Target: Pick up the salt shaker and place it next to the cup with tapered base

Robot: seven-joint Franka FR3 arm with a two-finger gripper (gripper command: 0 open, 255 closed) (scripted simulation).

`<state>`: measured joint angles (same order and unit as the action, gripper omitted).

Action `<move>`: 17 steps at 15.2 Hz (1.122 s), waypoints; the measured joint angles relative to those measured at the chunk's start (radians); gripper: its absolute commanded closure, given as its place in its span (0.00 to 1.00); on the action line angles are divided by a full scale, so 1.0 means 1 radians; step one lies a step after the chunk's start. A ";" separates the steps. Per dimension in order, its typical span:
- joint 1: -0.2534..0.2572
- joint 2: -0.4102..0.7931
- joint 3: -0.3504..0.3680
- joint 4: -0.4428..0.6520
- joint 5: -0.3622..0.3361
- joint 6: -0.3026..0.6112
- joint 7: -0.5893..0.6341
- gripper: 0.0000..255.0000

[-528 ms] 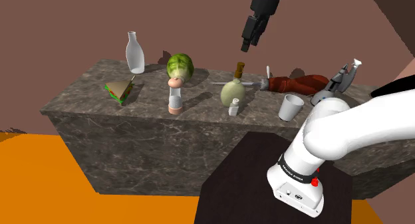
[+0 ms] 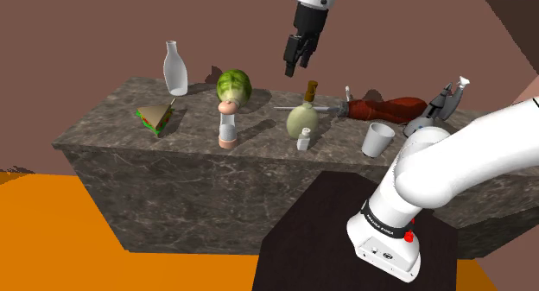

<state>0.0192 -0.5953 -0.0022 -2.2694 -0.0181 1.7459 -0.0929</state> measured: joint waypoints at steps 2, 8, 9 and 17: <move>0.004 0.064 0.013 0.015 0.001 0.047 0.015 0.00; 0.015 0.267 0.048 0.078 -0.005 0.182 0.059 0.00; 0.016 0.310 0.053 0.104 -0.009 0.198 0.066 0.00; 0.031 0.605 0.086 0.281 -0.048 0.306 0.128 0.00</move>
<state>0.0500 0.0100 0.0833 -1.9889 -0.0660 2.0517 0.0355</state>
